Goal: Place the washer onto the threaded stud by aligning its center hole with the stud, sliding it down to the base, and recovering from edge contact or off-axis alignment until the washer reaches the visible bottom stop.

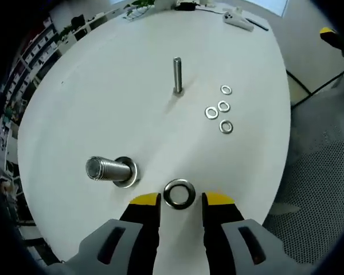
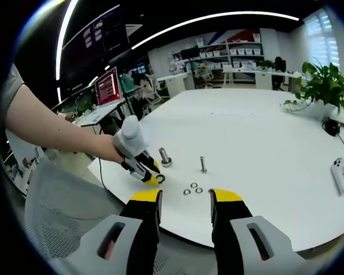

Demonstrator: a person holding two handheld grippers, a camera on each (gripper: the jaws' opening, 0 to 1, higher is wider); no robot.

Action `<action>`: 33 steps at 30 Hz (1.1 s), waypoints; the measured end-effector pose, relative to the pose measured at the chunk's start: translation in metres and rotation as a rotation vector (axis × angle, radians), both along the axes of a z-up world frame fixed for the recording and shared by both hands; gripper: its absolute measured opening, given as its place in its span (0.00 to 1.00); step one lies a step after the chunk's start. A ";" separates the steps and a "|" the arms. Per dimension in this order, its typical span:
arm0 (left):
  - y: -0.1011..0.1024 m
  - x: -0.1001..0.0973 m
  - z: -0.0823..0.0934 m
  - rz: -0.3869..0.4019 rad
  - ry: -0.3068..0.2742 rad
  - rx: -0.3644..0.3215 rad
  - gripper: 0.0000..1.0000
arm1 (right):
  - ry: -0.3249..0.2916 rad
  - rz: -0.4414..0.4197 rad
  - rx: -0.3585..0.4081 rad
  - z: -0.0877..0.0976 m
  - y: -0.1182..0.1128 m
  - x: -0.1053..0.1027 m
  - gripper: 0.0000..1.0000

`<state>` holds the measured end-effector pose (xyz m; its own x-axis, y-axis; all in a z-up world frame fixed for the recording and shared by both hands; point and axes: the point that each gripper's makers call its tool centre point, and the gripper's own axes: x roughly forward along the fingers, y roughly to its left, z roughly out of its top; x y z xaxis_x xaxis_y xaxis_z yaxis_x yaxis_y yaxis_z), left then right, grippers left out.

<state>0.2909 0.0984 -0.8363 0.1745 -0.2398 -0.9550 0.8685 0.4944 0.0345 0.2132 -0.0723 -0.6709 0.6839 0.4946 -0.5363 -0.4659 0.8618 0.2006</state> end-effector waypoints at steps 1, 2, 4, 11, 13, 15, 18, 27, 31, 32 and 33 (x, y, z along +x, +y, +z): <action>0.001 -0.001 -0.002 -0.027 -0.003 0.019 0.27 | -0.001 0.001 0.000 0.000 0.000 0.000 0.36; -0.001 -0.004 -0.003 -0.032 -0.001 0.023 0.27 | 0.000 0.002 0.000 0.000 0.000 0.000 0.36; -0.005 -0.002 0.000 0.006 0.008 -0.004 0.24 | 0.001 0.005 -0.004 0.000 0.001 0.000 0.36; -0.003 -0.002 -0.002 -0.011 0.025 -0.007 0.21 | 0.002 0.002 -0.004 0.000 0.000 0.000 0.36; 0.001 -0.003 -0.002 -0.002 0.026 -0.008 0.21 | 0.003 0.003 -0.007 -0.001 0.001 -0.001 0.36; 0.005 -0.006 -0.002 0.003 0.033 0.002 0.21 | 0.001 0.001 -0.007 -0.001 0.000 0.000 0.36; 0.014 -0.011 -0.002 -0.016 0.052 0.032 0.21 | -0.001 0.001 -0.005 0.000 0.000 0.000 0.36; 0.041 -0.022 -0.003 -0.029 0.091 0.084 0.21 | 0.000 0.008 -0.007 0.000 0.001 0.000 0.36; 0.043 -0.027 -0.003 -0.055 0.094 0.101 0.23 | 0.001 0.009 -0.006 0.000 0.001 0.000 0.36; 0.043 -0.026 -0.003 -0.055 0.092 0.100 0.24 | 0.000 0.009 -0.006 0.000 0.002 0.000 0.36; 0.043 -0.026 -0.003 -0.053 0.092 0.099 0.24 | 0.000 0.009 -0.005 0.000 0.002 0.000 0.36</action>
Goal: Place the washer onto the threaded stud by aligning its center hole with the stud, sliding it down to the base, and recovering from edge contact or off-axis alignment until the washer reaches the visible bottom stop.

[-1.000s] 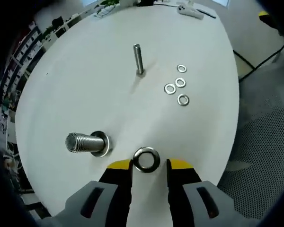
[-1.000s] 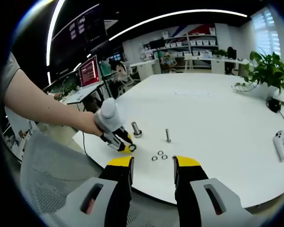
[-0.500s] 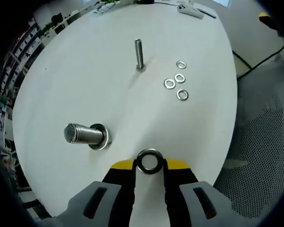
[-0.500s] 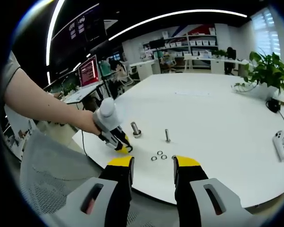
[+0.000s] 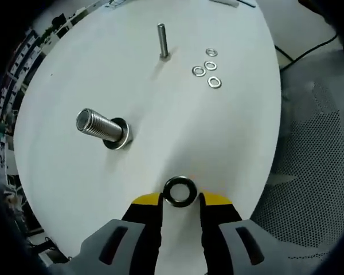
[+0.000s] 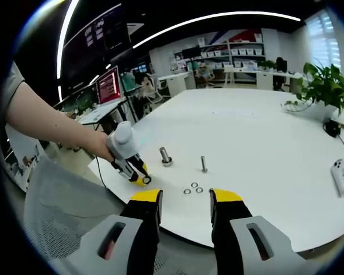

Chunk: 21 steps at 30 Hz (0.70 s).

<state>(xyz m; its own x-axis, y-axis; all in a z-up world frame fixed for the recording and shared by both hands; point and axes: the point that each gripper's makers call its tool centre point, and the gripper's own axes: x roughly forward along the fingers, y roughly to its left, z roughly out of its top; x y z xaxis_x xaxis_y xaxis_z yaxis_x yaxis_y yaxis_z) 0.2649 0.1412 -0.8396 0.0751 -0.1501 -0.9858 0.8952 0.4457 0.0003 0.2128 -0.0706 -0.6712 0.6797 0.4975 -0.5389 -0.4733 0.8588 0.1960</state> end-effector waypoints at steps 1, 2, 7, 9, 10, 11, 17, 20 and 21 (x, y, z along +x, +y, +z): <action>0.000 0.000 0.000 -0.001 0.000 0.000 0.24 | 0.000 0.000 0.001 0.000 0.000 0.000 0.36; 0.000 0.000 0.000 -0.005 -0.001 0.001 0.24 | 0.000 0.000 0.000 0.000 0.000 0.000 0.36; -0.002 0.001 0.000 0.064 0.001 -0.004 0.24 | 0.003 0.002 -0.002 -0.001 0.000 0.000 0.36; -0.001 0.002 0.000 0.086 0.005 -0.007 0.25 | 0.003 0.002 -0.003 -0.001 0.000 0.000 0.36; -0.002 0.002 0.000 0.080 0.003 -0.005 0.25 | 0.003 0.003 -0.003 -0.001 0.000 0.000 0.36; -0.002 0.001 0.000 0.082 0.002 -0.003 0.25 | 0.003 0.004 -0.003 -0.001 0.001 0.000 0.36; -0.002 0.002 0.000 0.123 -0.007 -0.021 0.25 | 0.001 0.000 -0.001 0.000 0.000 0.000 0.35; -0.003 0.002 -0.001 0.163 -0.016 -0.029 0.25 | 0.002 -0.002 0.000 0.000 0.000 0.000 0.35; -0.003 0.002 -0.001 0.164 -0.016 -0.027 0.25 | 0.002 -0.002 0.000 0.000 0.000 0.000 0.35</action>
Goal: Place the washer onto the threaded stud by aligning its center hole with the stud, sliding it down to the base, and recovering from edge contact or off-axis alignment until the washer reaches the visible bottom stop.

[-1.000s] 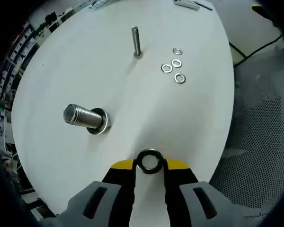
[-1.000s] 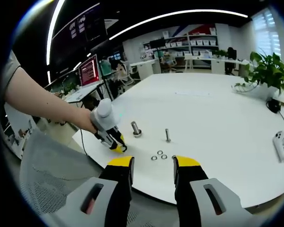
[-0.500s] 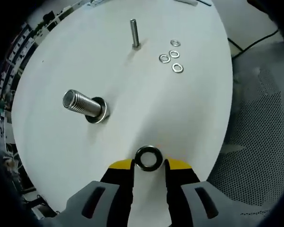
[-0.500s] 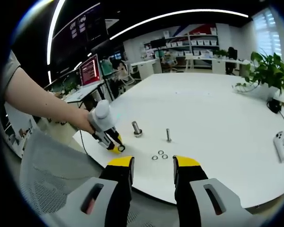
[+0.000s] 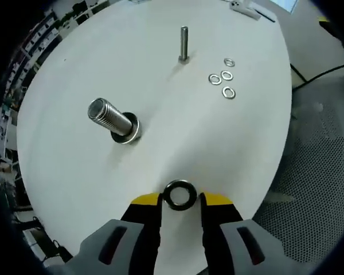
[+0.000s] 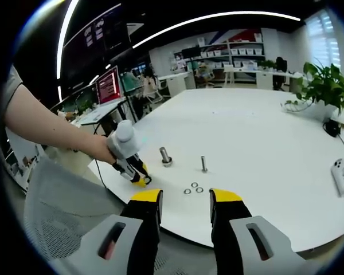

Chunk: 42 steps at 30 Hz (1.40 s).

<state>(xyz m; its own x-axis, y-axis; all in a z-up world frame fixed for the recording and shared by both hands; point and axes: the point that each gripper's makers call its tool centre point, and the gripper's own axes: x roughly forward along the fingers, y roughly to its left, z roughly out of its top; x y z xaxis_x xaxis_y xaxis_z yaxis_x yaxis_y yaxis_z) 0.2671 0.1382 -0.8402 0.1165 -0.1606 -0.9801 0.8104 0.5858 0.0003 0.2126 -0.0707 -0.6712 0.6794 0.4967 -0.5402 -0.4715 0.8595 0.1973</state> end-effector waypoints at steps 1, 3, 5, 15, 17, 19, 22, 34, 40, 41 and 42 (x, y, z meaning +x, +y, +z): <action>0.000 0.000 0.000 0.000 -0.001 0.000 0.25 | 0.000 0.000 -0.001 0.000 0.000 0.000 0.35; -0.001 0.001 0.000 -0.002 -0.003 -0.007 0.23 | 0.001 0.002 -0.001 0.000 0.000 0.000 0.35; -0.001 0.002 0.000 -0.005 -0.001 -0.012 0.21 | 0.003 0.006 -0.005 -0.001 0.001 0.000 0.35; 0.000 0.002 0.000 0.030 -0.032 -0.030 0.19 | 0.006 0.015 -0.008 -0.001 0.002 -0.001 0.35; -0.001 0.001 0.000 0.018 -0.037 -0.031 0.19 | 0.007 0.015 -0.006 -0.001 0.002 -0.001 0.35; -0.001 0.002 0.001 0.024 -0.041 -0.035 0.19 | 0.008 0.015 -0.007 -0.001 0.002 -0.002 0.35; 0.001 0.002 0.002 0.060 -0.043 -0.050 0.19 | 0.007 0.016 -0.005 -0.001 0.002 -0.002 0.35; 0.013 0.020 0.029 0.093 -0.100 -0.076 0.18 | 0.009 0.018 0.003 -0.001 0.003 -0.002 0.35; 0.008 0.038 0.049 0.085 -0.153 -0.103 0.18 | 0.010 0.020 0.002 -0.001 0.004 -0.001 0.35; 0.007 0.042 0.053 0.082 -0.161 -0.108 0.18 | 0.009 0.019 0.003 -0.001 0.003 -0.001 0.35; 0.006 0.045 0.056 0.078 -0.170 -0.112 0.18 | 0.010 0.018 0.003 -0.001 0.003 -0.001 0.35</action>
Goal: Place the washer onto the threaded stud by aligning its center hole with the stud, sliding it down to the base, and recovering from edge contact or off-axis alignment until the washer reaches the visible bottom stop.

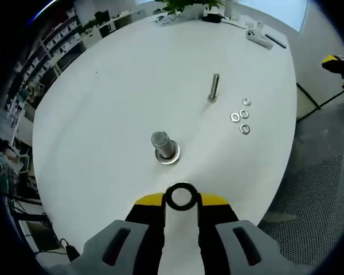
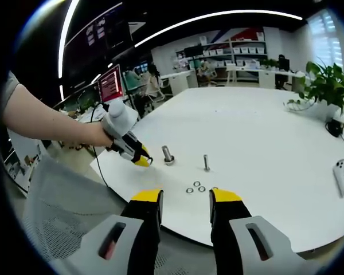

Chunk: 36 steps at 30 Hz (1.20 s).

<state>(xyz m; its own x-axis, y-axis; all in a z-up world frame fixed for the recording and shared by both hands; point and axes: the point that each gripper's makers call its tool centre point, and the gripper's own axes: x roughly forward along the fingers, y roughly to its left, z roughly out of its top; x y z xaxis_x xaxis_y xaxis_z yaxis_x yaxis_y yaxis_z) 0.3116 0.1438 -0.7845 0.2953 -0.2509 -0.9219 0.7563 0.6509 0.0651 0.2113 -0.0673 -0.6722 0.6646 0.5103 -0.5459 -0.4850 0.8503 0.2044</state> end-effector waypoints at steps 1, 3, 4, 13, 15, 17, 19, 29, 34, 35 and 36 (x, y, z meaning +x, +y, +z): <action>-0.001 0.004 0.004 -0.005 -0.010 -0.002 0.18 | 0.000 0.001 -0.001 0.000 0.000 0.000 0.35; -0.002 0.008 0.007 -0.015 -0.018 0.004 0.19 | 0.001 0.003 -0.001 0.000 0.000 0.000 0.35; -0.002 0.012 0.010 -0.016 -0.028 0.003 0.19 | 0.003 0.004 -0.002 0.000 0.001 0.000 0.35; -0.015 0.031 0.024 -0.036 -0.074 -0.020 0.19 | 0.001 0.002 0.002 0.000 0.000 0.000 0.35; -0.017 0.034 0.024 -0.040 -0.070 -0.019 0.19 | 0.001 -0.002 0.003 0.000 -0.001 0.000 0.35; -0.019 0.036 0.023 -0.046 -0.071 -0.014 0.19 | 0.001 -0.001 0.003 0.000 -0.001 0.000 0.35; -0.022 0.039 0.023 -0.052 -0.070 -0.012 0.19 | 0.002 0.001 0.000 -0.001 0.000 0.000 0.35; -0.029 0.049 0.016 -0.109 -0.050 0.030 0.19 | -0.002 -0.012 0.004 0.000 -0.002 0.001 0.34; -0.032 0.049 0.011 -0.163 -0.044 0.067 0.19 | -0.004 -0.007 0.003 0.001 -0.002 0.001 0.34; -0.032 0.048 0.010 -0.162 -0.037 0.068 0.19 | -0.004 -0.009 0.003 0.001 -0.002 0.001 0.34; -0.033 0.048 0.009 -0.162 -0.029 0.070 0.19 | -0.004 -0.012 0.003 0.000 -0.003 0.001 0.34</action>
<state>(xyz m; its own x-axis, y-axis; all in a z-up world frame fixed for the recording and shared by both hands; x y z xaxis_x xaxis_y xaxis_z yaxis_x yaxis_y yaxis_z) 0.3597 0.1108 -0.7759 0.2832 -0.2334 -0.9302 0.8482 0.5136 0.1294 0.2125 -0.0698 -0.6717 0.6727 0.5038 -0.5419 -0.4757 0.8554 0.2048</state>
